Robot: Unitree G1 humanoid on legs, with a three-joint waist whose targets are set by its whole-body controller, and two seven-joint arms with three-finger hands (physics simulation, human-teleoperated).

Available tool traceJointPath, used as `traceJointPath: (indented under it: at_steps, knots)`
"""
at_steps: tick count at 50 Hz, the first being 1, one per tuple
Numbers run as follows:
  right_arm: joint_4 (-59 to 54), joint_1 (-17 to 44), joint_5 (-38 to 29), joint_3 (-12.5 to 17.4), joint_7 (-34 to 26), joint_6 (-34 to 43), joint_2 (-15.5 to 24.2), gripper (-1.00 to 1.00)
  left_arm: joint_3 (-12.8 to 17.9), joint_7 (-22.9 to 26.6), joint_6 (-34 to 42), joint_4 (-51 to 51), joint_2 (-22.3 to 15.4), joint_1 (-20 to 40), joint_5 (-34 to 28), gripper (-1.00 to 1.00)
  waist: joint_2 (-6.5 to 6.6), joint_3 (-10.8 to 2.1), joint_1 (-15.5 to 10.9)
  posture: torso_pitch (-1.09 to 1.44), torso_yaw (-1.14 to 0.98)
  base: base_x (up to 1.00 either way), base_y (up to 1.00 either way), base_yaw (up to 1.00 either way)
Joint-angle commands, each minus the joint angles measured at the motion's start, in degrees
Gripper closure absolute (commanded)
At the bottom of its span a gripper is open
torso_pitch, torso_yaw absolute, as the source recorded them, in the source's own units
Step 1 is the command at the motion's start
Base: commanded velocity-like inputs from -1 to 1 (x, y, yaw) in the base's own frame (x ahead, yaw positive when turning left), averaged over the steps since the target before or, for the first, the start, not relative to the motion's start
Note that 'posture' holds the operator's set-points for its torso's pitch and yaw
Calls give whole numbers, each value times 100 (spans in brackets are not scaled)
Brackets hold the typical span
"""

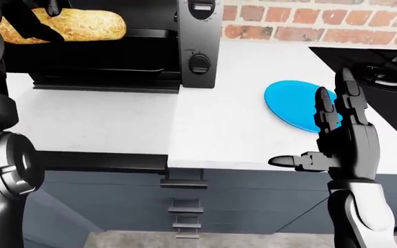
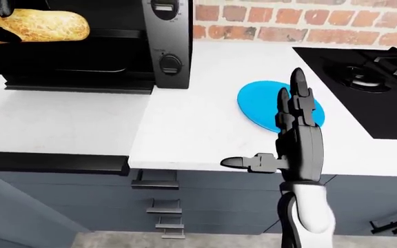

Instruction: Place the baguette on the tray of the toaster oven.

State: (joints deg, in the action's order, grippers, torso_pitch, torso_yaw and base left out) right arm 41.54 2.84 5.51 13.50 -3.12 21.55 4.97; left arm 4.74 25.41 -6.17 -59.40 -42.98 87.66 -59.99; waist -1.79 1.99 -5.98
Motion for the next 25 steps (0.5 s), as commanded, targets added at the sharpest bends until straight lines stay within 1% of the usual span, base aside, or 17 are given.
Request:
traceJointPath:
  at_steps: [1,10,25]
  knots:
    - [155,85,-16,5,11,-199,28,-100,49,-194,-63,195,-51,250,29,100,44,-146,0,0,17,0,0,0]
    - [123,41,-34,-10,3,-263,12,-100,31,-270,-84,124,-8,262,14,100,50,-152,15,0,17,0,0,0]
    - [115,33,-13,16,-4,-276,17,-100,24,-197,-39,118,16,301,0,98,56,-155,32,0,17,0,0,0]
